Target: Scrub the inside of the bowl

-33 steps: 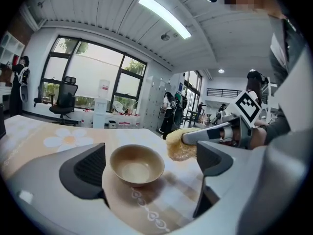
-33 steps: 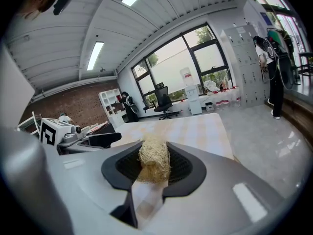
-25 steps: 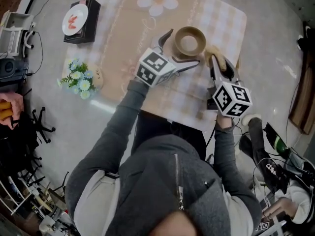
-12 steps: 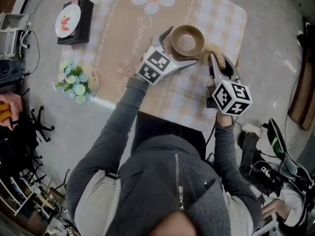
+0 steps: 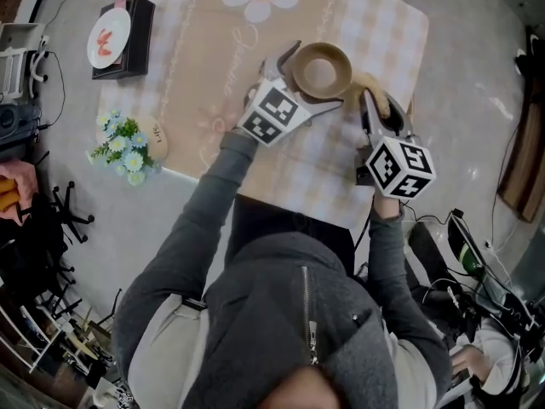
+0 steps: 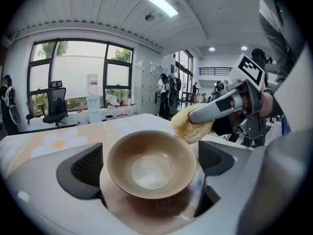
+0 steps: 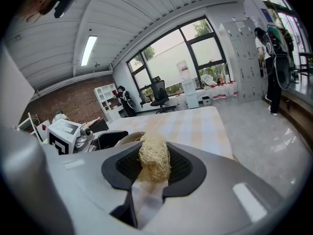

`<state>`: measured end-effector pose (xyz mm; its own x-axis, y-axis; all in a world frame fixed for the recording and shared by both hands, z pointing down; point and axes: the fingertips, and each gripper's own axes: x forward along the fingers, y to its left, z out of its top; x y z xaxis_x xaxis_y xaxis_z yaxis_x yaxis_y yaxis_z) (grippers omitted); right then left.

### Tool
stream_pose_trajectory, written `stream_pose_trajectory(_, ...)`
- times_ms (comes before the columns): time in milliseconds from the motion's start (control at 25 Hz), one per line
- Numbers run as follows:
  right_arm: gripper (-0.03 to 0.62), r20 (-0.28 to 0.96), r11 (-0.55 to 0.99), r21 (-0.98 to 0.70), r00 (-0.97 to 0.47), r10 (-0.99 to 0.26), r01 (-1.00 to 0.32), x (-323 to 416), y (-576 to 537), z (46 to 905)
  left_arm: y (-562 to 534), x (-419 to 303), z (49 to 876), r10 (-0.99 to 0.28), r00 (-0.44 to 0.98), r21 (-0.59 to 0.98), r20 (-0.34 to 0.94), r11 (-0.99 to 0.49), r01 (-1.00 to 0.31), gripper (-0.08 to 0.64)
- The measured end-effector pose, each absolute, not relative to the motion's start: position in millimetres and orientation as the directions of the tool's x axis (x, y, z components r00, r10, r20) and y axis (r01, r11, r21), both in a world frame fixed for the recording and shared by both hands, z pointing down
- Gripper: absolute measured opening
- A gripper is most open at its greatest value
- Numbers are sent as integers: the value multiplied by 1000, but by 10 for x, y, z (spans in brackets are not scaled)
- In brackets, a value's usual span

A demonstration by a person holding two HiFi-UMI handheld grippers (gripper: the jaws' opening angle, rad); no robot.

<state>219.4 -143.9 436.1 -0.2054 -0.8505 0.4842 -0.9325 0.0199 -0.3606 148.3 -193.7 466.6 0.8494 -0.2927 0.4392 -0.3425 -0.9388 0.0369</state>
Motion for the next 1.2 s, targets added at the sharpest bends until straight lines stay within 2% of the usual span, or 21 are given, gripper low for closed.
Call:
stream_pose_trajectory(400, 112, 490, 14, -359, -202, -848, -933, 2227, -1437, 4394, -1933, 1515, 4831, -298, 826, -33, 478, -946, -323, 586)
stream_pose_trajectory(800, 112, 487, 30, -348, -209, -848, -937, 2211, -1453, 4358, -1946, 1518, 4829, -310, 824, -38, 475, -942, -333, 584)
stream_pose_trajectory(1040, 112, 481, 61, -324, -220, -849, -944, 2209, -1487, 4237, -1949, 1527, 4822, -307, 826, -35, 473, -943, -330, 583)
stream_pose_trajectory(1200, 112, 500, 138, -273, -263, -825, -952, 2165, -1561, 4162, -1962, 1535, 4830, -305, 828, -25, 471, -943, -333, 583)
